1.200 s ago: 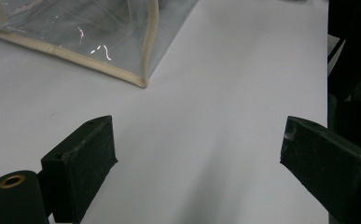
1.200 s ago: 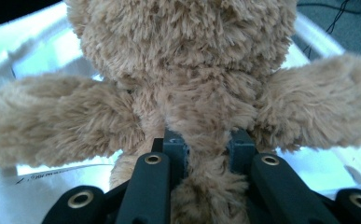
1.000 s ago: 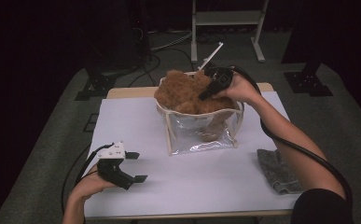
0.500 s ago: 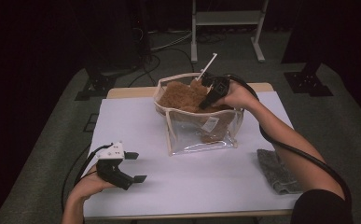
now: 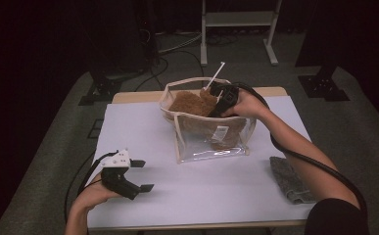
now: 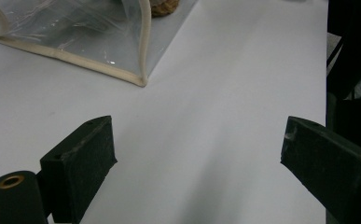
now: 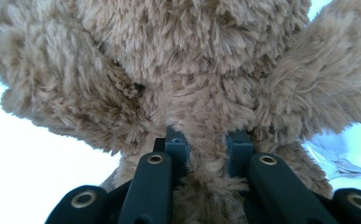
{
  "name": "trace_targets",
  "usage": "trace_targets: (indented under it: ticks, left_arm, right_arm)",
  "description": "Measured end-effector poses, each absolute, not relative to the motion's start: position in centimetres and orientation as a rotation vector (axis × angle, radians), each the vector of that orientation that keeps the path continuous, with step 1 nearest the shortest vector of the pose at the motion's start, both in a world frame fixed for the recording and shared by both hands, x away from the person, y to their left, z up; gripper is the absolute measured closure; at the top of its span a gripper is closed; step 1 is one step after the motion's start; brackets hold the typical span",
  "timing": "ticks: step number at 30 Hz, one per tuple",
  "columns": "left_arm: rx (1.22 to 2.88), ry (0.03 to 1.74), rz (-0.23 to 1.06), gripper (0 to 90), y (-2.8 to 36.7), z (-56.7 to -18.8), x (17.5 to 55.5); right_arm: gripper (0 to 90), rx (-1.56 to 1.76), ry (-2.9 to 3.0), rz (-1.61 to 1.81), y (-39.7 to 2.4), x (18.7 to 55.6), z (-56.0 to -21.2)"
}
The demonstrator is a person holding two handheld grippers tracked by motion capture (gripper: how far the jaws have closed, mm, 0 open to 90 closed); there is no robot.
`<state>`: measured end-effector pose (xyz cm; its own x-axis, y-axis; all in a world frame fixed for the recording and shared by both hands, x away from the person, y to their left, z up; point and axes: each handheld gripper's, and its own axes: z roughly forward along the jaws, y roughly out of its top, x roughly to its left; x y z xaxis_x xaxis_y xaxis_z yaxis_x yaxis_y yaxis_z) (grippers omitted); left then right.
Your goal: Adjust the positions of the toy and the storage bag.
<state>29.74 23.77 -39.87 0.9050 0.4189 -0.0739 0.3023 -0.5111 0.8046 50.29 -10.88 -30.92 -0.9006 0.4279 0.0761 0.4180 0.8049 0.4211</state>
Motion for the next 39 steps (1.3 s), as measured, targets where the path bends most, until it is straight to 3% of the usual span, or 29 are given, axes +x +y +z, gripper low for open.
trace_targets:
  ticks: [9,18,27,30,35,39]
  left_arm:
    - [2.142,0.510,0.165,8.9,23.6,-39.7,29.7]
    - [2.146,0.503,0.169,8.9,23.3,-39.6,29.8]
    - [2.147,0.500,0.161,8.9,23.3,-39.6,29.7]
    - [2.146,0.495,0.161,8.9,23.2,-39.6,29.8]
    - [2.149,0.493,0.157,8.9,23.1,-39.7,29.9]
    - [2.148,0.497,0.160,8.9,23.2,-39.7,29.8]
  right_arm:
    - [74.3,0.678,2.968,0.674,-10.8,50.2,-31.1]
    - [52.9,0.639,2.908,0.723,-10.7,50.0,-29.6]
    - [47.9,0.623,2.882,0.778,-11.1,49.8,-28.5]
    - [49.2,0.633,2.875,0.821,-11.3,49.7,-28.1]
    - [68.3,0.644,2.886,0.797,-11.3,49.9,-28.2]
    - [73.4,0.636,2.922,0.726,-10.9,49.9,-29.0]
